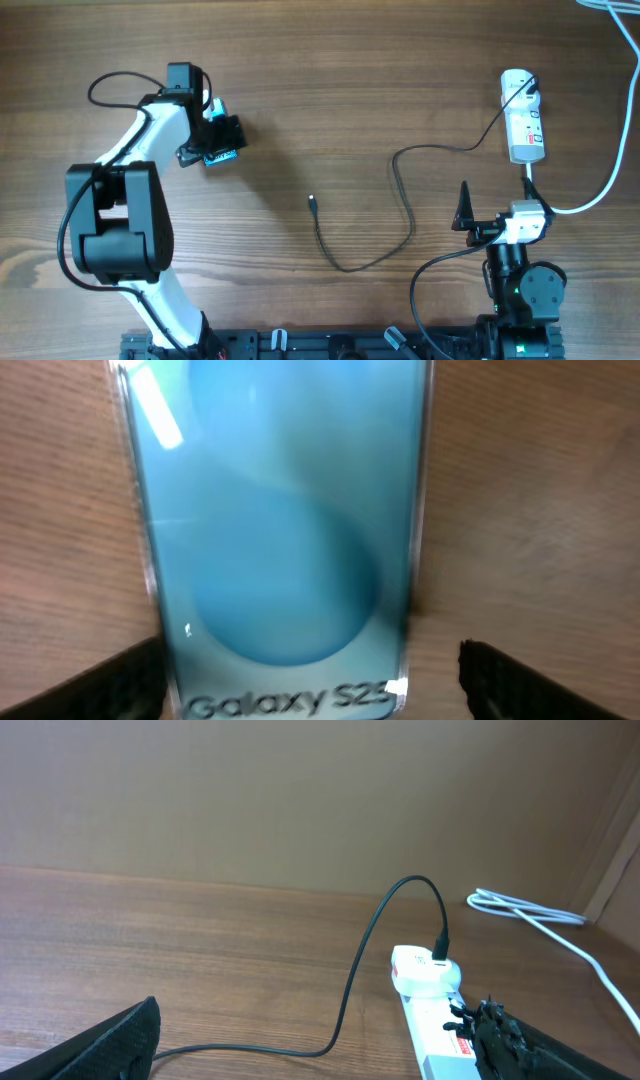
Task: Plug charger to phone and switch on socket
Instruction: 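Close the left gripper on the phone's sides and lift it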
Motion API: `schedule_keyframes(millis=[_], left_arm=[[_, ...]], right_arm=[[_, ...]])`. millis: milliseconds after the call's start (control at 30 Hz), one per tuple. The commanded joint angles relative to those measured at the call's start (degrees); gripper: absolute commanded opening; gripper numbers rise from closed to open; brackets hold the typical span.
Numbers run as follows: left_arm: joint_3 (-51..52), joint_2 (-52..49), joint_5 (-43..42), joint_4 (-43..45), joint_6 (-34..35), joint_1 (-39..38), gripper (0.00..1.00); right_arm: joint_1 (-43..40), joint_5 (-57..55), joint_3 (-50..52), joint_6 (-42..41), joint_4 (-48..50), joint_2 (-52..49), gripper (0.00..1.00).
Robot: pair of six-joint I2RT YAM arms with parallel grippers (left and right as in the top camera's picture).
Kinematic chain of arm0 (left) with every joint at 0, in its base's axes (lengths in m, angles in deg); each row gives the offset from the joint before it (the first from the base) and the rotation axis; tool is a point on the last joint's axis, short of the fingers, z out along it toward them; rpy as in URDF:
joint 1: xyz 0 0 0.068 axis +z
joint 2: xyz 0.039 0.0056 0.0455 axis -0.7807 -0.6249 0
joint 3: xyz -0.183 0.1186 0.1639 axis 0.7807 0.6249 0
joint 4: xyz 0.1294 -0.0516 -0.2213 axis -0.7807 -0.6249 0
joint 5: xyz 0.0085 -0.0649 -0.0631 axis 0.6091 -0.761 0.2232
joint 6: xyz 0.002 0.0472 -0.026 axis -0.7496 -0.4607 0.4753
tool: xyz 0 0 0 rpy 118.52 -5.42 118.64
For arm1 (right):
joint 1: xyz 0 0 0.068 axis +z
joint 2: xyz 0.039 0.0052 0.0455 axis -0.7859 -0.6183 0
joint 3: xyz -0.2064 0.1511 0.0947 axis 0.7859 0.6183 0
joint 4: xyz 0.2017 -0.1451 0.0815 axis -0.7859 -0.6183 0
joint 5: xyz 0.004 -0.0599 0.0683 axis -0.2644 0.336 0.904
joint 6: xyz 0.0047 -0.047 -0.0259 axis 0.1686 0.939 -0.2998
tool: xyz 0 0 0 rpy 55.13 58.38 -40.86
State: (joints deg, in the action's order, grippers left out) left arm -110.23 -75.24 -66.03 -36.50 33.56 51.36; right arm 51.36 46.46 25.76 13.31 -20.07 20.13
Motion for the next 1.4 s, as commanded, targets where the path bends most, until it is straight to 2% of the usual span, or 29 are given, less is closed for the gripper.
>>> schedule_keyframes(millis=[0,133,167,233,667,1133,1167,1200,1233,1300,1367], left_arm=[[1.4,-1.6,-1.5,4.0,-0.3,-0.3,1.00],[1.4,-1.6,1.0,6.0,-0.3,-0.3,0.92],[1.4,-1.6,1.0,6.3,-0.2,-0.3,0.92],[1.4,-1.7,1.0,6.6,-0.2,-0.3,1.00],[1.4,-8.2,0.3,7.7,1.5,-0.3,1.00],[1.4,-9.2,-1.8,0.9,1.4,-0.3,1.00],[1.4,-9.2,-1.8,1.7,1.6,-0.3,0.95],[1.4,-9.2,-1.2,2.4,3.1,-0.3,0.89],[1.4,-9.2,0.0,2.8,5.5,-0.3,0.87],[1.4,-9.2,3.3,3.1,10.4,-0.3,0.89],[1.4,-9.2,4.7,3.2,12.0,-0.3,0.92]], right_arm=[[0.3,-1.0,0.0,-0.7,0.2,0.5,1.00],[0.3,-1.0,0.0,-0.7,0.2,0.5,1.00],[0.3,-1.0,0.0,-0.7,0.2,0.5,1.00],[0.3,-1.0,0.0,-0.7,0.2,0.5,1.00],[0.3,-1.0,0.0,-0.7,0.2,0.5,1.00],[0.3,-1.0,0.0,-0.7,0.2,0.5,1.00],[0.3,-1.0,0.0,-0.7,0.2,0.5,1.00],[0.3,-1.0,0.0,-0.7,0.2,0.5,1.00],[0.3,-1.0,0.0,-0.7,0.2,0.5,1.00],[0.3,-1.0,0.0,-0.7,0.2,0.5,1.00],[0.3,-1.0,0.0,-0.7,0.2,0.5,1.00]])
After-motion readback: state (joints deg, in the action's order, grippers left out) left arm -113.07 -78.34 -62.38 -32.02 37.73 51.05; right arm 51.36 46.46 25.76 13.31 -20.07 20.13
